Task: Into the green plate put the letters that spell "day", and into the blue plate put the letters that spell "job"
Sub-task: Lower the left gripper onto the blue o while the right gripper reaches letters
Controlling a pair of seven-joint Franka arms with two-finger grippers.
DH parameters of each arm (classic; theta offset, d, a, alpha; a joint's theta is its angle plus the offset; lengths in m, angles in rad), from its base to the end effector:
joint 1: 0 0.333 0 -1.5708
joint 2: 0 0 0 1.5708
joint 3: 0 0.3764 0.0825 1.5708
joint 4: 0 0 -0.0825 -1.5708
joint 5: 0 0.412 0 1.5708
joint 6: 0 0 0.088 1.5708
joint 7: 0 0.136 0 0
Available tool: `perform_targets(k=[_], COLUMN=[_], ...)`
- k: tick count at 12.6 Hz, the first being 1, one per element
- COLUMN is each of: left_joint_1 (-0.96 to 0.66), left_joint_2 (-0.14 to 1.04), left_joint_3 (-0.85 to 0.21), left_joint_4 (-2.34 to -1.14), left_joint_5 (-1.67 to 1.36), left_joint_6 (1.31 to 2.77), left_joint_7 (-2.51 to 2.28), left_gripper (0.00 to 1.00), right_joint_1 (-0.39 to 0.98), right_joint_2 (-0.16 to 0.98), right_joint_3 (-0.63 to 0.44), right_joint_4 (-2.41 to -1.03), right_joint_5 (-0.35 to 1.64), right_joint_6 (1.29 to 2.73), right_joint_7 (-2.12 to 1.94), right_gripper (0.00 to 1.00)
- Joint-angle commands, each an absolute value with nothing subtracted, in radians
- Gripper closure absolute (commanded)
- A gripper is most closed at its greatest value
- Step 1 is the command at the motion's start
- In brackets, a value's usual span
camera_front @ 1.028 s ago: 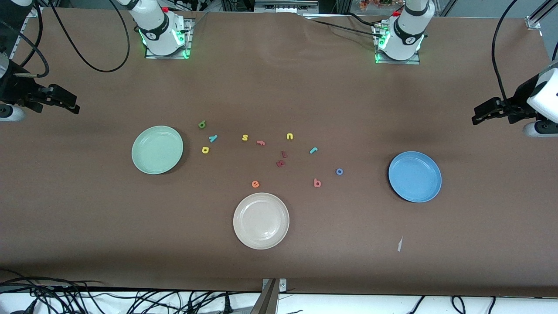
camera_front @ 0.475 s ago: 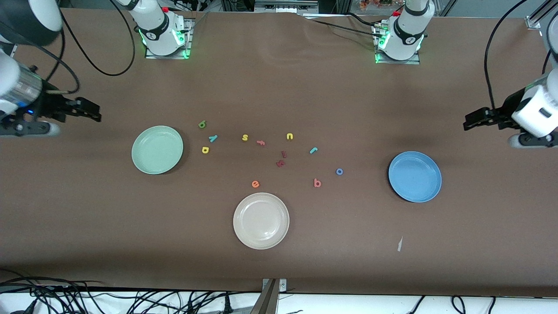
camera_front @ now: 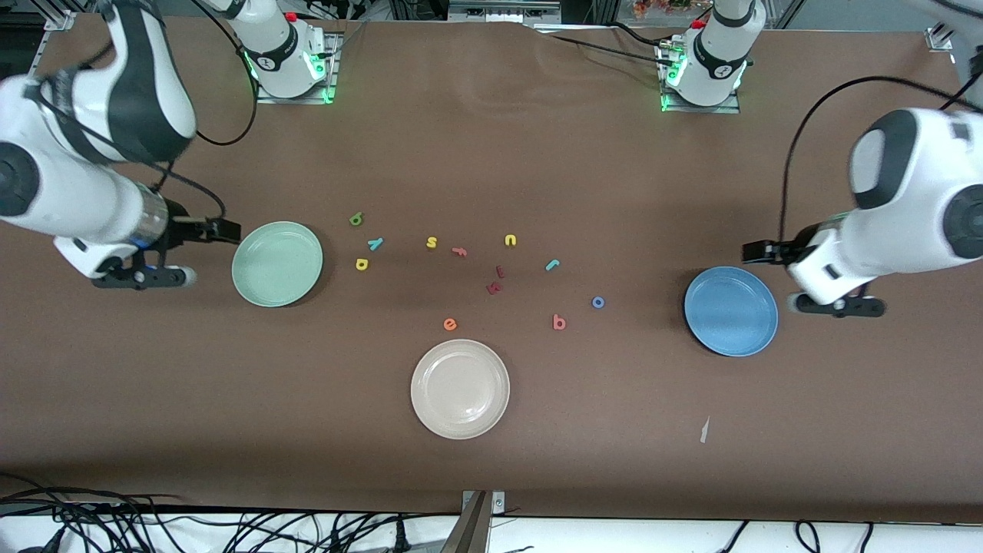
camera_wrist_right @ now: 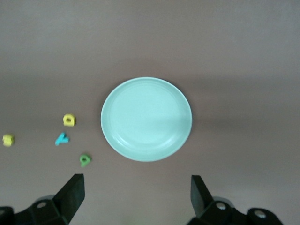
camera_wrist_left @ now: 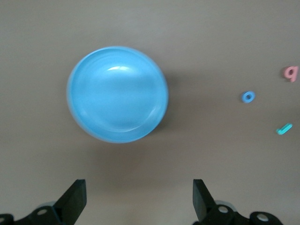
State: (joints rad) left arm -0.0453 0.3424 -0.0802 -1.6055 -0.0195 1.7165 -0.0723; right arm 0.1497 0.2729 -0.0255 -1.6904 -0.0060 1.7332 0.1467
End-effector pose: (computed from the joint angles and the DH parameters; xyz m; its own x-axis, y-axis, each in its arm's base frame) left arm 0.6670 -0.0807 0.4330 0.9717 -0.0487 -0.2310 -0.0433 -0.9987 0.0284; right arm 0.6427 0.0809 0.4394 0.9743 -0.0253 -0.2237 -0.0155 -0.9988 0.0456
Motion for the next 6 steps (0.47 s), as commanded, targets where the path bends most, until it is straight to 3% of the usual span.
perform_targets(k=[1, 3, 6], left_joint_1=[-0.151, -0.227, -0.282], left_joint_2=[0.428, 0.489, 0.593], left_joint_3=[-0.074, -0.074, -0.074], left_joint_4=[-1.572, -1.578, -1.591], left_joint_5=[-0.037, -0.025, -0.031], left_joint_6=[1.813, 1.925, 2.112], left_joint_7=[-0.229, -0.310, -0.379], left_gripper=[0.00, 0.00, 0.00], right_joint_1=[0.222, 0.285, 0.353], right_joint_2=[0.339, 0.385, 0.448], right_joint_3=[-0.026, -0.026, -0.026], right_joint_4=[-1.729, -1.775, -1.802], right_joint_5=[0.008, 0.005, 0.006], right_joint_6=[1.794, 1.935, 2.061], right_joint_7=[0.308, 0.498, 0.774], right_gripper=[0.01, 0.01, 0.17])
